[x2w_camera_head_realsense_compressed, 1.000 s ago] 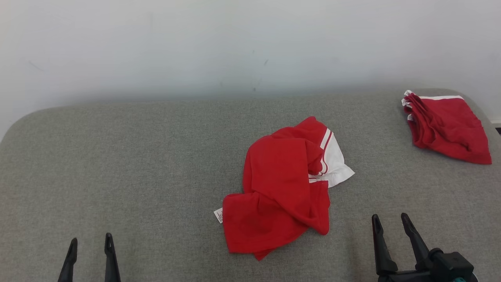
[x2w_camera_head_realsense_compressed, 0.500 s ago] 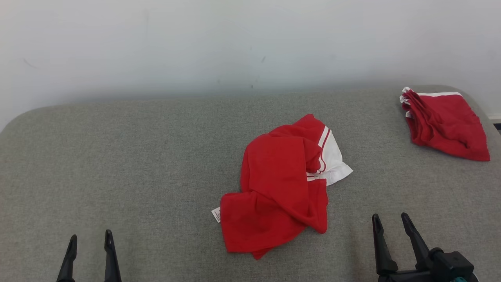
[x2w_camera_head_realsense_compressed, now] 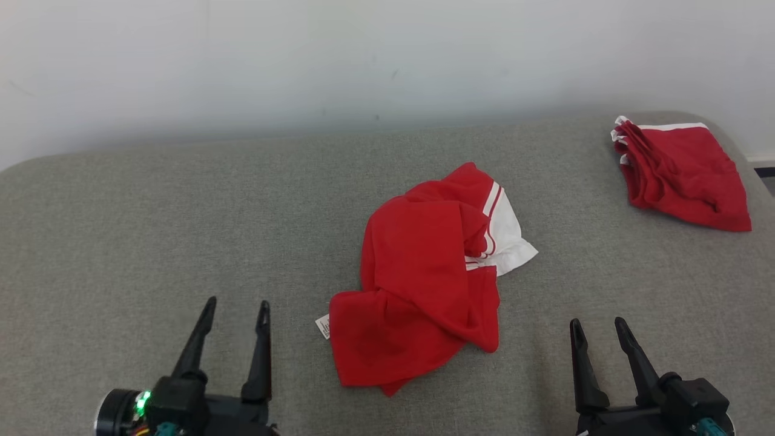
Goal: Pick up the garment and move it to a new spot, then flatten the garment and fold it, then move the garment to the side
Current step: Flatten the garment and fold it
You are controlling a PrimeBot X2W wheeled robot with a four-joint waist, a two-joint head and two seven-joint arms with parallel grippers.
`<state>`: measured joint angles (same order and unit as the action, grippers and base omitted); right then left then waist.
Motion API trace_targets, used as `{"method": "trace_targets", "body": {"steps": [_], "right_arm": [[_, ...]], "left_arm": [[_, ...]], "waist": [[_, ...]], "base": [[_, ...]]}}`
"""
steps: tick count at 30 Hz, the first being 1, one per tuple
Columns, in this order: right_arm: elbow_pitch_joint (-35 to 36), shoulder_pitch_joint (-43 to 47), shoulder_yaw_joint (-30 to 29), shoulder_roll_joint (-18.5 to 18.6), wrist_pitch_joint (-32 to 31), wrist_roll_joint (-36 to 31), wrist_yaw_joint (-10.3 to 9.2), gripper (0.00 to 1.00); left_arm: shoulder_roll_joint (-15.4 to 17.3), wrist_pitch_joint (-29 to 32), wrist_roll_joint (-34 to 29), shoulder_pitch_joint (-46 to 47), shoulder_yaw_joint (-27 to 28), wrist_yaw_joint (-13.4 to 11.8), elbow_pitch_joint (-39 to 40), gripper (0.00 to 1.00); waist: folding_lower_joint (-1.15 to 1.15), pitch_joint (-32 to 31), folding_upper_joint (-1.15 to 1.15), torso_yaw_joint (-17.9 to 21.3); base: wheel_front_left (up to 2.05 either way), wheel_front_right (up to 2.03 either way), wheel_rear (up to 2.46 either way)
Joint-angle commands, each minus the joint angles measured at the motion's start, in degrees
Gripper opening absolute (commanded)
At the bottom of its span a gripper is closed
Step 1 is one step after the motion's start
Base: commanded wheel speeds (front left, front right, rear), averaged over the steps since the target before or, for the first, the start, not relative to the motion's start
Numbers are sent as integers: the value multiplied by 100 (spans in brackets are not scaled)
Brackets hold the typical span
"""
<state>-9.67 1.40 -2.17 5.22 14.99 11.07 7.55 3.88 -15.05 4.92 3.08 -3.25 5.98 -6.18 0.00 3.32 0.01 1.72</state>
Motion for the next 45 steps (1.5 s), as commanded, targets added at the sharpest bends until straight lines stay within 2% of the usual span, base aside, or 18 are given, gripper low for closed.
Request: {"method": "trace_targets", "body": {"steps": [1, 13, 26, 27, 29, 32, 39, 45], "right_arm": [[10, -57, 24, -38, 27, 49, -16, 100], [10, -258, -67, -128, 27, 111, -15, 100], [6, -345, -100, -165, 27, 111, -15, 100], [3, -350, -103, -164, 27, 107, -15, 100], [-10, -340, -123, -165, 27, 86, -15, 100], [-6, -280, -165, -160, 26, 69, -15, 100], [-18, -119, -249, -138, 27, 84, -15, 100], [-49, -68, -143, -129, 27, 76, -15, 100]], "left_arm": [[-23, -18, -60, 173, -127, 30, -85, 100], [-51, -18, 9, 885, -1043, 134, -1075, 100], [-32, -18, 142, 846, -1222, 144, -2387, 100], [-40, -18, 152, 872, -1248, 146, -2476, 82], [-63, -17, 234, 976, -1320, 149, -2634, 0], [-73, -18, 326, 1061, -1369, 152, -2553, 0], [-75, -17, 429, 867, -1314, 65, -1659, 0], [219, -18, 455, 498, -1003, -85, -1093, 0]], "waist": [[0, 119, -1, 115], [0, 589, -1, 608], [0, 768, -1, 717], [0, 764, -1, 720], [0, 728, -1, 711], [0, 654, -1, 654], [0, 382, -1, 210], [0, 165, -1, -88]], "base": [[0, 0, 0], [0, 0, 0], [0, 0, 0], [0, 0, 0], [0, 0, 0], [0, 0, 0], [0, 0, 0], [0, 0, 0]]}}
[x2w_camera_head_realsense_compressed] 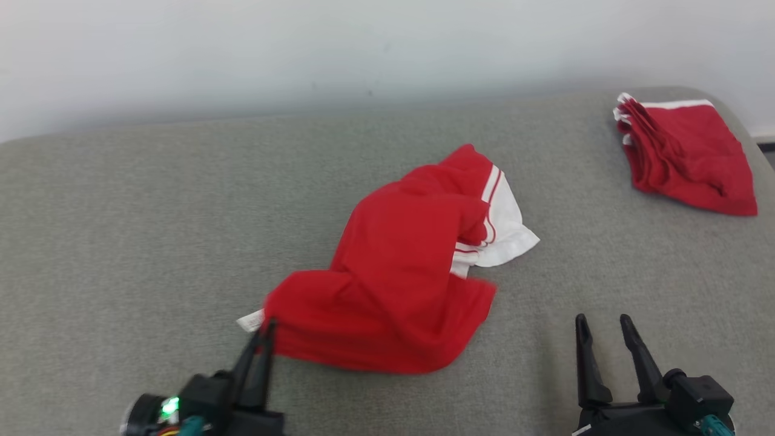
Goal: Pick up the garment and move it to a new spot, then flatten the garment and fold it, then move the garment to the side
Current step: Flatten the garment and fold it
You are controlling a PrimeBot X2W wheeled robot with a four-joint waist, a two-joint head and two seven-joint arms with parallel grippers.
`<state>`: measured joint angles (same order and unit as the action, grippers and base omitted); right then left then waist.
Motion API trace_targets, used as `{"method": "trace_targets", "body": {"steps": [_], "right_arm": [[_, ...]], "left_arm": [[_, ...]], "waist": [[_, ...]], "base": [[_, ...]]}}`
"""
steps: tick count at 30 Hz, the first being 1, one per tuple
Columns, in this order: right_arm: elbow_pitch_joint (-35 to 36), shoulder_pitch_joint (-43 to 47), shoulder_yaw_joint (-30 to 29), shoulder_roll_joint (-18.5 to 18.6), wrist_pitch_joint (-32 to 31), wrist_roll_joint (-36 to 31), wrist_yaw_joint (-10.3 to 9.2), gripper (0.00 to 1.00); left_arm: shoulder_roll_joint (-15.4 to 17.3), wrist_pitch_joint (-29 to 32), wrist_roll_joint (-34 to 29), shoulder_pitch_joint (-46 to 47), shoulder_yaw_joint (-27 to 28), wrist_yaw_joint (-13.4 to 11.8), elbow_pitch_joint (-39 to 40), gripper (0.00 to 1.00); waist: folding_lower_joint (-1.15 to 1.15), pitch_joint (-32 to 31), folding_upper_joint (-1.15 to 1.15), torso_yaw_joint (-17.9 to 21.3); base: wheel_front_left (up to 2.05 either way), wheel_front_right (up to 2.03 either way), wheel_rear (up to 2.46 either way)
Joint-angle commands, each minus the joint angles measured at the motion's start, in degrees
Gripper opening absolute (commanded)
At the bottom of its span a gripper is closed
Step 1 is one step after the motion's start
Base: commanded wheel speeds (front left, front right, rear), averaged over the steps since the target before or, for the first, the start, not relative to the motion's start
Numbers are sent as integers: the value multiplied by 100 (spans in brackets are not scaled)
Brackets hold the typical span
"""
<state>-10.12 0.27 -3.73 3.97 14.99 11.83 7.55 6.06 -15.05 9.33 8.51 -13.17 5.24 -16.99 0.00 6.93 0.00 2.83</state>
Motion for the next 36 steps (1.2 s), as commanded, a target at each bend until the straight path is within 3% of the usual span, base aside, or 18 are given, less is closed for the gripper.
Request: {"method": "trace_targets", "body": {"steps": [1, 7, 13, 20, 21, 22, 23, 30, 36], "right_arm": [[-7, 52, 19, -4, 27, -7, -15, 100], [-61, 84, 98, 22, 27, 4, -15, 100], [-66, 91, 84, 51, 26, -5, -15, 100], [-63, 39, 47, 66, 27, 34, -15, 100], [-58, 27, 43, 66, 26, 42, -16, 100], [-60, 18, 37, 69, 26, 46, -16, 100], [-60, 11, 34, 69, 27, 48, -16, 100], [-53, 69, -38, 41, 26, -4, -15, 100], [-63, 95, -25, 25, 27, 13, -15, 100]], "left_arm": [[78, -18, 40, -121, 80, -38, 87, 0], [718, 116, 95, -321, 586, -169, 476, 0], [1387, 456, 173, -189, 1082, -217, 784, 0], [1776, 680, 279, 32, 1394, -248, 668, 0], [1782, 697, 302, 67, 1388, -247, 615, 29], [1805, 709, 278, 84, 1374, -253, 556, 48], [1808, 715, 258, 111, 1356, -263, 504, 100], [1701, 539, 343, 109, 1330, -319, 315, 100], [1526, 327, 377, -47, 1317, -449, 718, 100]], "waist": [[0, -235, 0, -234], [0, -365, 0, -224], [0, -356, 0, 78], [0, -215, 0, 388], [0, -194, 0, 406], [0, -178, 0, 419], [0, -167, 0, 425], [0, -204, 0, 282], [0, -272, 0, 58]], "base": [[0, 0, 0], [0, 0, 0], [0, 0, 0], [0, 0, 0], [0, 0, 0], [0, 0, 0], [0, 0, 0], [0, 0, 0], [0, 0, 0]]}}
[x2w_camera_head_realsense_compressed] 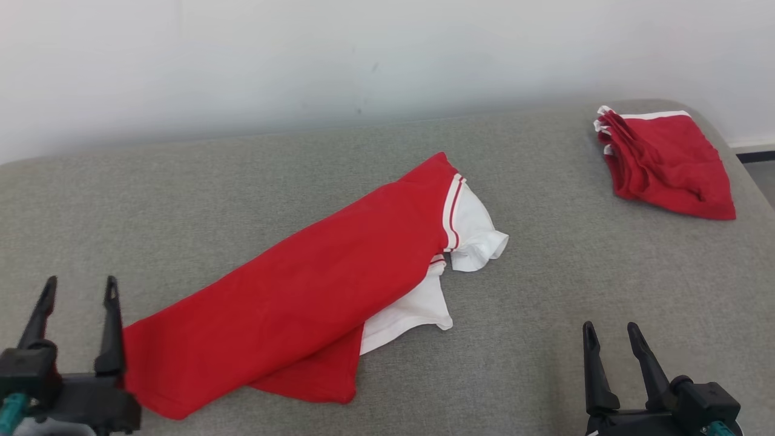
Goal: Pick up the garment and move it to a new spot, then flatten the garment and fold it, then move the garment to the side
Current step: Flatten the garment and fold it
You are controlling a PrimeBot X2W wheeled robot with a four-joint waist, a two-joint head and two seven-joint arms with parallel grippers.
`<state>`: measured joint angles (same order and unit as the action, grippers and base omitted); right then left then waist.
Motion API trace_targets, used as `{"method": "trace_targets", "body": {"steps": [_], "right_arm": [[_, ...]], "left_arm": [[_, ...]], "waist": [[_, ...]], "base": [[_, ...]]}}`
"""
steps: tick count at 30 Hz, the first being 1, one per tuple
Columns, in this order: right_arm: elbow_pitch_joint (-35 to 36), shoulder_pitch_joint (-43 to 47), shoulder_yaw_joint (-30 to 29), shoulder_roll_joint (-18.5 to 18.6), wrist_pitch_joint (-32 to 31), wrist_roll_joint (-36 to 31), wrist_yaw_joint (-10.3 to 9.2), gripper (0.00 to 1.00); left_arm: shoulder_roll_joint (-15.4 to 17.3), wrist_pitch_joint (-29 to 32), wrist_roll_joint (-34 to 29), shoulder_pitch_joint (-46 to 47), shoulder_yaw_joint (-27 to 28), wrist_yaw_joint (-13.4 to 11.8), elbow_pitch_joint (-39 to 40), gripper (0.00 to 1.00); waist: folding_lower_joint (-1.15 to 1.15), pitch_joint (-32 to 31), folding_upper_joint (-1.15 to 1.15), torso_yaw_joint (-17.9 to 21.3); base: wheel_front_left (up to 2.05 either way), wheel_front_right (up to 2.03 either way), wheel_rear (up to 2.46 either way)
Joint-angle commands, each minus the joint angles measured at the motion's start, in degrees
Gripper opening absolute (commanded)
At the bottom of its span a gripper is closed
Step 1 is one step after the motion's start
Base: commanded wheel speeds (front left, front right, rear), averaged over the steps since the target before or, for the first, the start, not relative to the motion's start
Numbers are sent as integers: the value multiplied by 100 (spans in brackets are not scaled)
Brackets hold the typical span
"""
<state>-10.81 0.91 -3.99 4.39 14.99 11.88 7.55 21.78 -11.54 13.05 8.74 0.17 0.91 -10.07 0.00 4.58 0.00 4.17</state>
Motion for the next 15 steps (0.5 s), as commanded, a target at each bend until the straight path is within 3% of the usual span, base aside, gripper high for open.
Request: {"method": "trace_targets", "body": {"steps": [1, 7, 15], "right_arm": [[-2, 36, 16, -19, 27, 8, -15, 100], [-9, 55, 10, -21, 27, 0, -16, 100], [1, -7, 42, -5, 27, 5, -15, 100]], "left_arm": [[-112, -54, 12, -106, -59, -26, 132, 100], [-451, -61, -61, -340, -423, -63, 560, 100], [-997, 10, -194, -550, -1300, 115, 730, 100]], "waist": [[0, -47, 0, -105], [0, -76, 0, -202], [0, -17, 0, -231]], "base": [[0, 0, 0], [0, 0, 0], [0, 0, 0]]}}
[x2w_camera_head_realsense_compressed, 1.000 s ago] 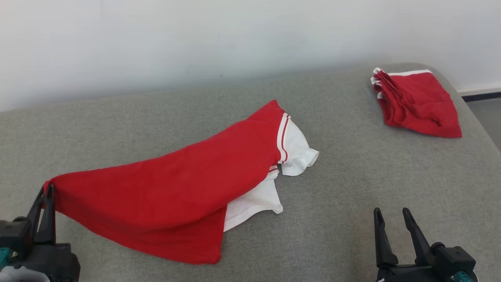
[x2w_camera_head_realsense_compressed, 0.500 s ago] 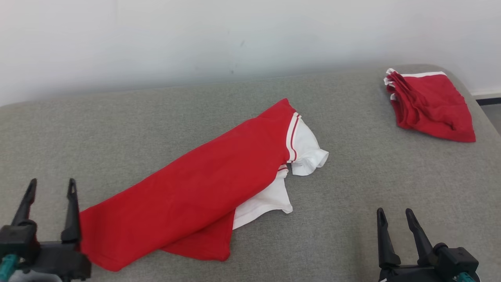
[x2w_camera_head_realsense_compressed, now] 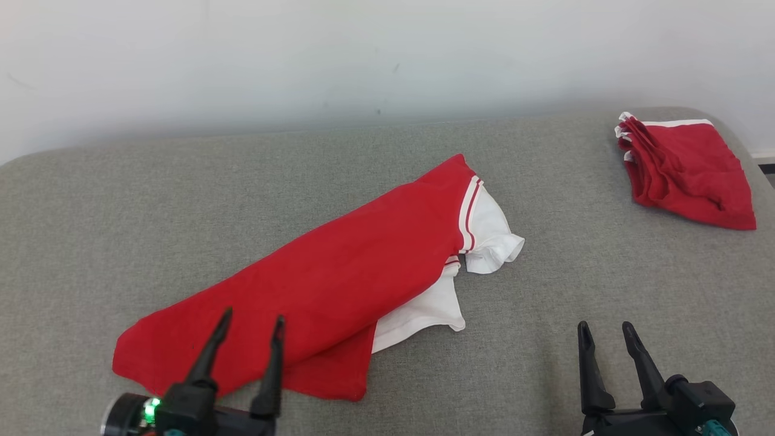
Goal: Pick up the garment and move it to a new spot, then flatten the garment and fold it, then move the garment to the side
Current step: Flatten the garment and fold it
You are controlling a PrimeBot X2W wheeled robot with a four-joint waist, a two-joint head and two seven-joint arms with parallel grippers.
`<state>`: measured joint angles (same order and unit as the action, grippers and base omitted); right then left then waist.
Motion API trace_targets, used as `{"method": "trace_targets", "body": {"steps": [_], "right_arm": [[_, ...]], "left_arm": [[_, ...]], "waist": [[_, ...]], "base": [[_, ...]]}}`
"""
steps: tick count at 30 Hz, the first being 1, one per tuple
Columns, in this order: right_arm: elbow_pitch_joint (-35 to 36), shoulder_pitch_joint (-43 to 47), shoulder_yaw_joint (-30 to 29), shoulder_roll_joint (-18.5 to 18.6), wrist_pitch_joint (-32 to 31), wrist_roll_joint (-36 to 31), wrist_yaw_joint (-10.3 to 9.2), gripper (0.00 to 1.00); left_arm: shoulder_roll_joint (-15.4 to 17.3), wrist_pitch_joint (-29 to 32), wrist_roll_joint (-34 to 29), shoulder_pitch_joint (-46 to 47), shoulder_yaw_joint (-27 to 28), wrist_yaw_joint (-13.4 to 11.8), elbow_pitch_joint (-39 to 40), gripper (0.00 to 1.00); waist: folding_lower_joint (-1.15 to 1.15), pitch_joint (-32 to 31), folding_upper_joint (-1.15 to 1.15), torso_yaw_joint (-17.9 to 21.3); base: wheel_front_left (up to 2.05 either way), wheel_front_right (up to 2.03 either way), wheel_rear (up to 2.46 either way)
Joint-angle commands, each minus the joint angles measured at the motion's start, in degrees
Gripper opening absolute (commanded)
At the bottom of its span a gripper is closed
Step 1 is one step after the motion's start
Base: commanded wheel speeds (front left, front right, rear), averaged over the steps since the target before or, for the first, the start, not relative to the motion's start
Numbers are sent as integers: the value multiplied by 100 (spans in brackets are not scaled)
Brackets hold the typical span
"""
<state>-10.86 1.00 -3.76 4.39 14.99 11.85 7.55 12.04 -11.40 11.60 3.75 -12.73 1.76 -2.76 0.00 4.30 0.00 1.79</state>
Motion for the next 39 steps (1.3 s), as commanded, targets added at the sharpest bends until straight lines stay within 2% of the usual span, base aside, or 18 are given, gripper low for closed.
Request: {"method": "trace_targets", "body": {"steps": [1, 7, 14, 26, 27, 28, 33, 39], "right_arm": [[7, -23, 31, -8, 27, 8, -15, 100], [-10, -67, 63, 6, 27, 54, -15, 100], [-19, -122, 62, -1, 27, 74, -15, 100], [-28, -204, 46, 7, 27, 56, -15, 100], [-29, -200, 39, 8, 27, 53, -15, 100], [-23, -182, 13, 11, 27, 38, -15, 100], [-19, -125, -44, -3, 26, 19, -15, 100], [-20, -25, -31, -57, 27, 44, -15, 100]], "left_arm": [[-78, -8, -45, -68, -92, 40, -42, 100], [-350, -105, -75, -84, -596, 212, -495, 100], [-578, -208, -104, 53, -954, 266, -1331, 100], [-704, -359, -227, 731, -1203, 314, -2970, 100], [-707, -366, -274, 799, -1242, 320, -3074, 70], [-719, -370, -256, 916, -1237, 332, -3226, 0], [-696, -380, -237, 987, -1181, 313, -3276, 0], [-469, -380, -238, 683, -1006, 278, -2542, 0]], "waist": [[0, 23, 0, 20], [0, 107, 0, 138], [0, 214, 0, 330], [0, 335, 0, 511], [0, 334, 0, 510], [0, 318, 0, 491], [0, 260, 0, 375], [0, 118, 0, 122]], "base": [[0, 0, 0], [0, 0, 0], [0, 0, 0], [0, 0, 0], [0, 0, 0], [0, 0, 0], [0, 0, 0], [0, 0, 0]]}}
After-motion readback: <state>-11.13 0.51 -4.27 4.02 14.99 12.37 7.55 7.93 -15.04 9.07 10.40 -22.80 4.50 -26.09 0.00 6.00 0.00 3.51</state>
